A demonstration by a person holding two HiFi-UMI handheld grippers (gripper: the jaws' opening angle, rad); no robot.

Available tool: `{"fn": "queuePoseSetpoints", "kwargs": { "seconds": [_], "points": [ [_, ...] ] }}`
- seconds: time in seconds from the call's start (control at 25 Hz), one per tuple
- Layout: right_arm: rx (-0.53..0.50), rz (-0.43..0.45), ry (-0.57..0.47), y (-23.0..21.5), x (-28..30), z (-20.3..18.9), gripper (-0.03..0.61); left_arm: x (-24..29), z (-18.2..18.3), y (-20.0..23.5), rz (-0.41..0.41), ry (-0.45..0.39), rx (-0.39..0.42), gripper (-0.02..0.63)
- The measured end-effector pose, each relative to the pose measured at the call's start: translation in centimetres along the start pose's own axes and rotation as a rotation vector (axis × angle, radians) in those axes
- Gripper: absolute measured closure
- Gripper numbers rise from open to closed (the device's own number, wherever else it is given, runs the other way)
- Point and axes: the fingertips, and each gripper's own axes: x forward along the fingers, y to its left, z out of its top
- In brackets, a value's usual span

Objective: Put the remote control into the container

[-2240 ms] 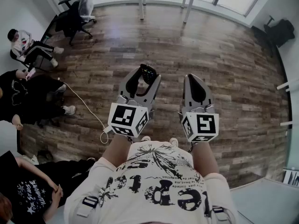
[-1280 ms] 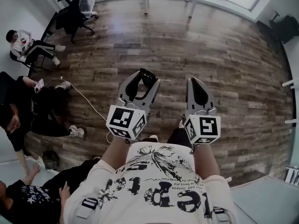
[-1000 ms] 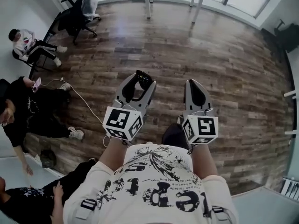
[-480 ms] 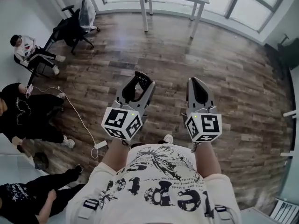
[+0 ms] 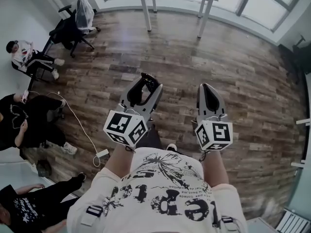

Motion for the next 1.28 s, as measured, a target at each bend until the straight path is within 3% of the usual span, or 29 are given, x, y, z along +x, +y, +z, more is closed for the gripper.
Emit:
{"fn": "queuePoseSetpoints", "kwargs": {
  "seconds": [0.2,0.32,0.56,0.88,1.28],
  "points": [
    [0.008,-0.047,0.026,-1.8,5.4,-0.8,0.584,5.8,0.0,4.3,-0.056,0.021,-0.060,0.367],
    [0.020,-0.085,0.025,-2.6,9.9,-0.6,0.584,9.2,0.9,7.6,-0.091,0.029,-0.054,0.367],
    [0.011,-0.127,0.023,-1.7,21.2,0.3,0.584,15.7,4.9,17.6,-0.136,0.026,-0.059,0.367],
    [-0.014,-0.138,0.027,-0.2,33.0,0.9,0.584,21.2,8.5,28.3,-0.113,0.042,-0.019,0.367],
    [0.001,-0.073,0.058,-3.9,42.4,-0.4,0.584,29.9,7.1,33.3,-0.066,0.077,-0.055,0.367]
  ]
}}
